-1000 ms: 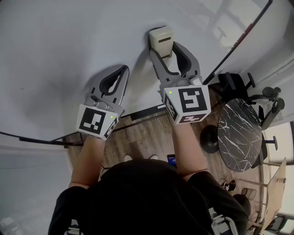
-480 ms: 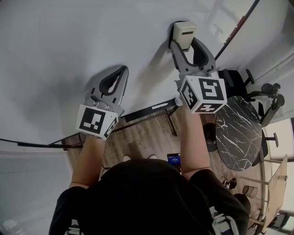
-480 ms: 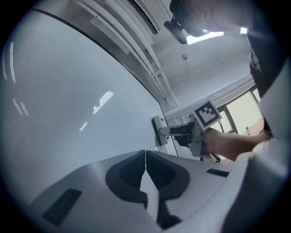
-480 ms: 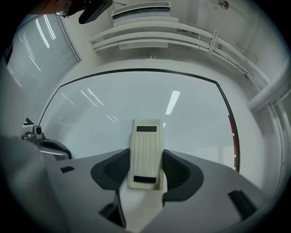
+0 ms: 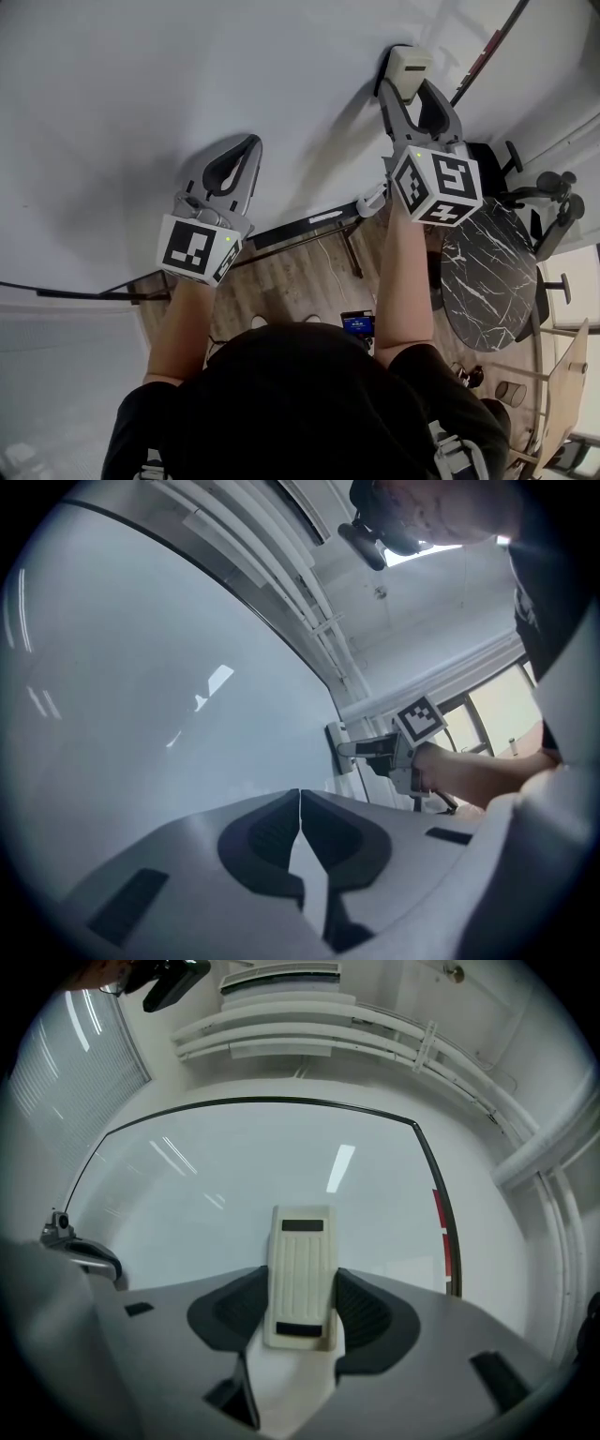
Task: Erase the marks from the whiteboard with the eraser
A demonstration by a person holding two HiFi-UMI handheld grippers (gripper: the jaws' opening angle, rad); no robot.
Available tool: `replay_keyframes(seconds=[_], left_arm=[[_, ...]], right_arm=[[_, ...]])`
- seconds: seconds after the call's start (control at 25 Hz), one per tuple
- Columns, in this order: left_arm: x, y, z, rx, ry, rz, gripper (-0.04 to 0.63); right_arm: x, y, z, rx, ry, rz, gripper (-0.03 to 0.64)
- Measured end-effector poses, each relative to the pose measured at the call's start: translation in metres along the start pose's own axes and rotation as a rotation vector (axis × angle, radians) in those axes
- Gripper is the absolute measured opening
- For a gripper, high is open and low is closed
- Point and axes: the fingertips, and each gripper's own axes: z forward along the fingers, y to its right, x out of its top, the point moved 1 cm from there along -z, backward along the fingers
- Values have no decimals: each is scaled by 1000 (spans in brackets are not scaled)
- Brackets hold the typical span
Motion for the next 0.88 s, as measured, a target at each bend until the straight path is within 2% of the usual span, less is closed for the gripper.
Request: replay_keyframes(seconds=[0.52,0.88], left_arm=[[9,13,-19,-22,14,-10,8],[8,21,-47,-45,25,-25,8]], right_arm=[[3,1,-33,11,-18,12,222],[-14,-65,-72,122,-57,-20,222]])
